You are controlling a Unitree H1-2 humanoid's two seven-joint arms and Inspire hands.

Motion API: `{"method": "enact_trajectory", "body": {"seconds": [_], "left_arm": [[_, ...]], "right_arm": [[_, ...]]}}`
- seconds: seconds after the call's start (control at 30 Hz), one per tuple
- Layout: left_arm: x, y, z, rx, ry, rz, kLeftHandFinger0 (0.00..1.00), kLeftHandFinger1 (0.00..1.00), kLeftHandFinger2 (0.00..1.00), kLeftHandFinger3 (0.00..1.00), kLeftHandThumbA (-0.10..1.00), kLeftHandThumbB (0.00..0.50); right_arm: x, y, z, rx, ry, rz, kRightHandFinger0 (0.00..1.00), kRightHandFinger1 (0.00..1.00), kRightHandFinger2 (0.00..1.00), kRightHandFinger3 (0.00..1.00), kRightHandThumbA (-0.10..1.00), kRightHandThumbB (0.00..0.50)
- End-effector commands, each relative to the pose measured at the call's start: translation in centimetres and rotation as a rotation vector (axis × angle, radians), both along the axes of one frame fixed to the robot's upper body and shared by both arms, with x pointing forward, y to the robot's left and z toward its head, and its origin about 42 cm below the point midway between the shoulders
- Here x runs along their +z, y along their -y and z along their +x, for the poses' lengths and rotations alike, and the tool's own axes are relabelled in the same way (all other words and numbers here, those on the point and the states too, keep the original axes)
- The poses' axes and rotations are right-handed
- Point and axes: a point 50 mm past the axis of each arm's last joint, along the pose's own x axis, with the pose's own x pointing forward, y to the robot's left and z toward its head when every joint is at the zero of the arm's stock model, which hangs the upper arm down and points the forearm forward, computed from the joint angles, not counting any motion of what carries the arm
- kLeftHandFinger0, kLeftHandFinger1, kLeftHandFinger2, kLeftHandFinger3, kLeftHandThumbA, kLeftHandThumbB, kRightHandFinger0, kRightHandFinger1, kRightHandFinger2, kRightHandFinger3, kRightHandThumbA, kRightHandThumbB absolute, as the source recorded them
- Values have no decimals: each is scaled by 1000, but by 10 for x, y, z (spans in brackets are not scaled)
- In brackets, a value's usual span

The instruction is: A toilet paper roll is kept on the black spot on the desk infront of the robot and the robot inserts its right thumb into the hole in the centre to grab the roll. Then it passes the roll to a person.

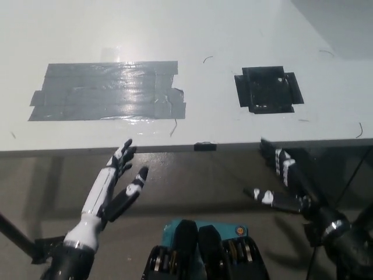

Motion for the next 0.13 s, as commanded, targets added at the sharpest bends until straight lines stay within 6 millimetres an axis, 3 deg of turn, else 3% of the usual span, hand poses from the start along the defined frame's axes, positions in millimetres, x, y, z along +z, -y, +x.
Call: {"method": "enact_trajectory", "body": {"seconds": [0.0,0.1], "left_arm": [[5,-3,-13,-8,50,-2,1000,1000,1000,1000,604,7],[1,-3,-18,-16,43,-4,1000,1000,1000,1000,586,1]], "right_arm": [[3,-5,-11,18,115,40,1000,1000,1000,1000,765,308],[-2,-5,-17,18,102,34,1000,1000,1000,1000,735,316]]}}
